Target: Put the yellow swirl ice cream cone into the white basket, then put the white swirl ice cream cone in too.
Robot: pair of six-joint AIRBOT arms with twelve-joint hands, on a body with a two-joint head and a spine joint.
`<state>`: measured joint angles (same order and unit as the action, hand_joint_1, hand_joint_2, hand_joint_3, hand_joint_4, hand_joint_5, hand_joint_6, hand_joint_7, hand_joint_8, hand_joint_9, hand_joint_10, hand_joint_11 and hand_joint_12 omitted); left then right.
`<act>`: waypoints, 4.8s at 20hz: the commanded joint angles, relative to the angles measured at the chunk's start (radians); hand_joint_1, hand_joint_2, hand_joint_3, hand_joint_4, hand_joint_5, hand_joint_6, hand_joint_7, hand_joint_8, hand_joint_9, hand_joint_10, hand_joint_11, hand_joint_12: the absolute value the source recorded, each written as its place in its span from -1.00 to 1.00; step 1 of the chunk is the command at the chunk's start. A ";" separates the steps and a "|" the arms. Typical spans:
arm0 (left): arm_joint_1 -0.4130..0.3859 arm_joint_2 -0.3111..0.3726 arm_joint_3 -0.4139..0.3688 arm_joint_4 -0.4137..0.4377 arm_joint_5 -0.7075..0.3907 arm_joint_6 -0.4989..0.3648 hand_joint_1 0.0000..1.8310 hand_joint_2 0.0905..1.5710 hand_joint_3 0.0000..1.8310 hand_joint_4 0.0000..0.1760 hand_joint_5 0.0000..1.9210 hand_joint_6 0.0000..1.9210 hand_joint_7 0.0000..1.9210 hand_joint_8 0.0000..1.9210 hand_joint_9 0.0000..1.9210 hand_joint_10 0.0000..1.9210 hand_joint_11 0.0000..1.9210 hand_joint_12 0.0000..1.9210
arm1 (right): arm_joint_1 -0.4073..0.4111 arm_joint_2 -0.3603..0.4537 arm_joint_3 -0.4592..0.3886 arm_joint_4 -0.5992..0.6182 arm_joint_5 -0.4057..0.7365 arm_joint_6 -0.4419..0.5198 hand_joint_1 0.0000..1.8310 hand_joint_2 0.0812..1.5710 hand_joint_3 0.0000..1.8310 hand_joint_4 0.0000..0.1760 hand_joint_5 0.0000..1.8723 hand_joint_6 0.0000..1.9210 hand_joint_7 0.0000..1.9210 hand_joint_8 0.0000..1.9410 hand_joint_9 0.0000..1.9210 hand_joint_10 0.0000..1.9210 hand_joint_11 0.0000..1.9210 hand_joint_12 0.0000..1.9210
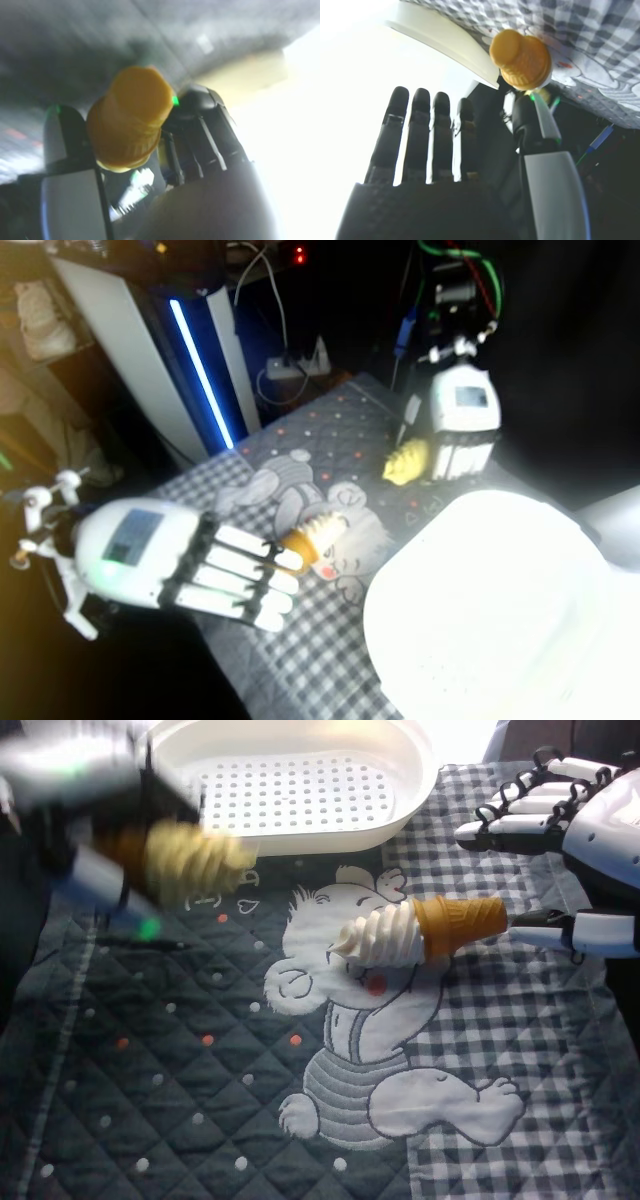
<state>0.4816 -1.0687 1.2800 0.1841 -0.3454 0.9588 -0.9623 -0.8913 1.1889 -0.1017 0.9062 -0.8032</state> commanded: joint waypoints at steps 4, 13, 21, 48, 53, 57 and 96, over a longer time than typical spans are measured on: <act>-0.137 -0.079 0.122 -0.013 -0.093 -0.001 0.33 0.20 -1.00 -1.00 0.42 -0.70 -0.06 0.37 -0.05 0.72 0.00 0.83 | 0.013 -0.011 0.013 0.028 0.124 0.002 -0.07 0.43 -1.00 -0.82 -0.49 -1.00 -0.54 -1.00 -0.57 -0.99 -0.80 -0.38; -0.222 -0.476 0.597 -0.030 0.254 0.000 0.22 0.14 -1.00 -1.00 0.13 -0.90 0.01 -0.54 -0.10 -0.16 -0.28 0.39 | 0.014 -0.054 0.036 0.008 0.138 0.002 -0.03 0.39 -1.00 -1.00 -0.39 -1.00 -0.49 -1.00 -0.54 -1.00 -0.86 -0.38; -0.199 -0.398 0.486 -0.030 0.157 -0.001 -0.18 0.09 -1.00 0.90 -0.73 -1.00 -0.84 -1.00 -0.74 -1.00 -0.89 -0.41 | 0.015 -0.059 0.032 0.008 0.247 0.088 -0.11 0.43 -1.00 -0.67 -0.42 -1.00 -0.51 -1.00 -0.53 -1.00 -0.59 -0.74; 0.280 0.235 -0.204 -0.266 -0.702 -0.063 -0.03 0.10 -1.00 0.23 -0.78 -1.00 -0.96 -0.99 -0.98 -1.00 -1.00 -0.77 | 0.257 -0.209 0.155 -0.394 -0.201 0.216 0.02 0.15 -1.00 -0.34 -0.50 -1.00 -0.49 -1.00 -0.47 -1.00 -0.91 0.01; 0.294 0.235 -0.203 -0.279 -0.709 -0.066 -0.06 0.09 -1.00 0.17 -0.75 -1.00 -0.92 -1.00 -0.95 -1.00 -1.00 -0.73 | 0.257 -0.232 0.174 -0.379 -0.212 0.216 0.02 0.18 -1.00 -0.55 -0.50 -1.00 -0.48 -0.99 -0.44 -0.99 -0.87 -0.01; 0.296 0.235 -0.202 -0.283 -0.712 -0.066 -0.07 0.10 -1.00 0.12 -0.75 -1.00 -0.92 -1.00 -0.94 -1.00 -1.00 -0.69 | 0.257 -0.231 0.176 -0.363 -0.212 0.216 0.42 0.29 -0.99 -1.00 -0.04 -0.97 0.07 -0.20 -0.11 0.25 -0.25 0.68; 0.308 0.199 -0.198 -0.247 -0.862 -0.139 0.02 0.05 -1.00 -0.03 -0.68 -1.00 -0.86 -0.99 -0.99 -1.00 -1.00 -1.00 | 0.556 -0.365 0.434 -0.120 0.055 0.464 -0.21 0.01 -1.00 0.98 -1.00 -1.00 -0.96 -1.00 -1.00 -1.00 -1.00 -0.99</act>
<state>0.8066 -0.8661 1.0737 -0.0532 -1.0679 0.8219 -0.4168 -1.2358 1.5997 -0.2665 0.8131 -0.3439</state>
